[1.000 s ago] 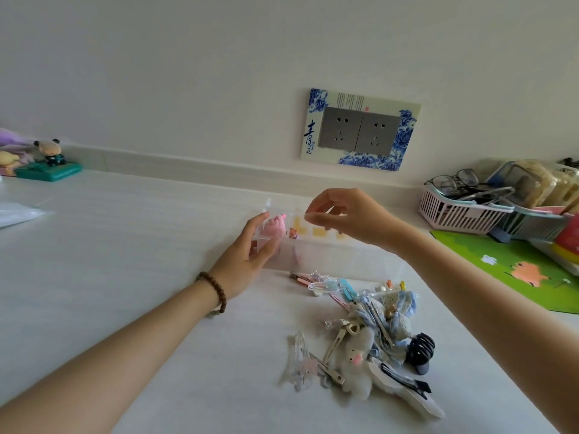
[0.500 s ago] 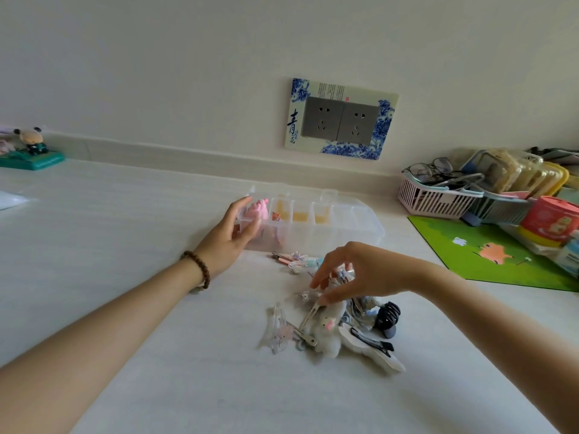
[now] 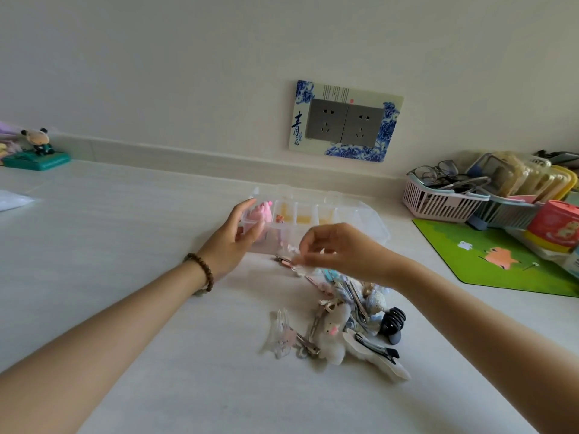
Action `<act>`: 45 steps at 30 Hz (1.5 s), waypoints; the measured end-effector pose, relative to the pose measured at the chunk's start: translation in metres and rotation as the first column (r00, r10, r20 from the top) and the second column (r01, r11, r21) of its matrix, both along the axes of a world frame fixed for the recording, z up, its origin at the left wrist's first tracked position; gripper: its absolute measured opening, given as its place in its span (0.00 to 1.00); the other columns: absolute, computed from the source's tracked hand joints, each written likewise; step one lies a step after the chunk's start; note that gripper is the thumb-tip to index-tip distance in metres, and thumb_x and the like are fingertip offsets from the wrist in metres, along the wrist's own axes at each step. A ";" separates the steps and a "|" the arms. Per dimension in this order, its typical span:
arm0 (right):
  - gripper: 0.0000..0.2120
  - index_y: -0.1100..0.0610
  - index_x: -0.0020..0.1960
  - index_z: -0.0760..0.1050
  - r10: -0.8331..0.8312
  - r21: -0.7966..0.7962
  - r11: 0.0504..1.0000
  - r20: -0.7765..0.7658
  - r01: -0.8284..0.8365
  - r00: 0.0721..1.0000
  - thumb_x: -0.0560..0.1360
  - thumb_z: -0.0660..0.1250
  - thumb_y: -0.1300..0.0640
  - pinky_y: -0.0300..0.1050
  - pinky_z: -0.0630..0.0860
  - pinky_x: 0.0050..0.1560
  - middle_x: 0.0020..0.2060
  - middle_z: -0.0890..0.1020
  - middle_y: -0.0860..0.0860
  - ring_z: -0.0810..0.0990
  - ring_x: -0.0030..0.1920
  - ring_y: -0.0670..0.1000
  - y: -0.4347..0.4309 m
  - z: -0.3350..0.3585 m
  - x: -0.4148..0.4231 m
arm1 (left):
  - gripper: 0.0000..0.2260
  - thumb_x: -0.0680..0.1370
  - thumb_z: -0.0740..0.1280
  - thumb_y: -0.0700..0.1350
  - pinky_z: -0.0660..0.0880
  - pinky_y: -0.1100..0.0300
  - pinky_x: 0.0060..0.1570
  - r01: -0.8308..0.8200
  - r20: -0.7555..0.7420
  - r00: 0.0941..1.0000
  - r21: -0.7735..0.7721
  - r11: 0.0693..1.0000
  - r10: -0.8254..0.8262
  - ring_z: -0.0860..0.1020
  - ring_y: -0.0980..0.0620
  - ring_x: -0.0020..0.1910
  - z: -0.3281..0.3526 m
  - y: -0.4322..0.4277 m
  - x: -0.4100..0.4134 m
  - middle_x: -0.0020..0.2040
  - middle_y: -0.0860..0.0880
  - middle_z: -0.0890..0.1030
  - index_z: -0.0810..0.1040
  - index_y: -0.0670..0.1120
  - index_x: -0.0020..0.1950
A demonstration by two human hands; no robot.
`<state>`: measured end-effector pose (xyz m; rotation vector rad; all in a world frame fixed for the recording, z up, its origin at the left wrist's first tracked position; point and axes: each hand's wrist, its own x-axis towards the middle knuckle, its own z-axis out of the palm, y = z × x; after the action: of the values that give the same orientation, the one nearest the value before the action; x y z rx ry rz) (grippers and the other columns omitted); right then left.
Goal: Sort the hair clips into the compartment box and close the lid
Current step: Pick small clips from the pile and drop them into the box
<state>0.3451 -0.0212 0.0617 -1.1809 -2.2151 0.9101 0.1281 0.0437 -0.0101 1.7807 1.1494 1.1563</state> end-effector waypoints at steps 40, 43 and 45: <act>0.06 0.54 0.46 0.81 -0.148 0.196 0.974 0.177 0.113 0.973 0.72 0.70 0.53 0.27 0.72 0.38 0.40 0.84 0.46 0.78 0.35 0.37 0.012 -0.015 0.010 | 0.28 0.71 0.58 0.67 0.67 0.69 0.49 0.003 -0.009 1.000 0.022 1.000 -0.002 0.74 0.54 0.60 -0.002 0.001 -0.001 0.64 0.49 0.74 0.59 0.61 0.69; 0.04 0.56 0.46 0.79 -0.164 0.070 0.984 -0.025 0.165 0.986 0.75 0.65 0.58 0.31 0.76 0.37 0.39 0.84 0.49 0.80 0.35 0.39 0.018 -0.001 0.004 | 0.32 0.68 0.58 0.71 0.67 0.68 0.49 0.023 0.012 1.000 0.018 1.000 -0.023 0.73 0.54 0.60 -0.001 0.001 -0.001 0.64 0.50 0.73 0.58 0.60 0.69; 0.06 0.56 0.46 0.79 -0.221 0.094 0.970 -0.041 0.224 0.975 0.76 0.64 0.57 0.33 0.77 0.34 0.37 0.83 0.48 0.79 0.33 0.42 0.028 0.009 0.000 | 0.29 0.69 0.59 0.70 0.67 0.70 0.46 0.026 -0.004 1.000 0.021 0.999 -0.026 0.74 0.55 0.59 0.000 0.001 -0.002 0.63 0.52 0.73 0.59 0.63 0.67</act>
<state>0.3455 0.0064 0.0704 -1.3273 -2.0288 0.7154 0.1266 0.0445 -0.0103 1.8089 1.1165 1.1544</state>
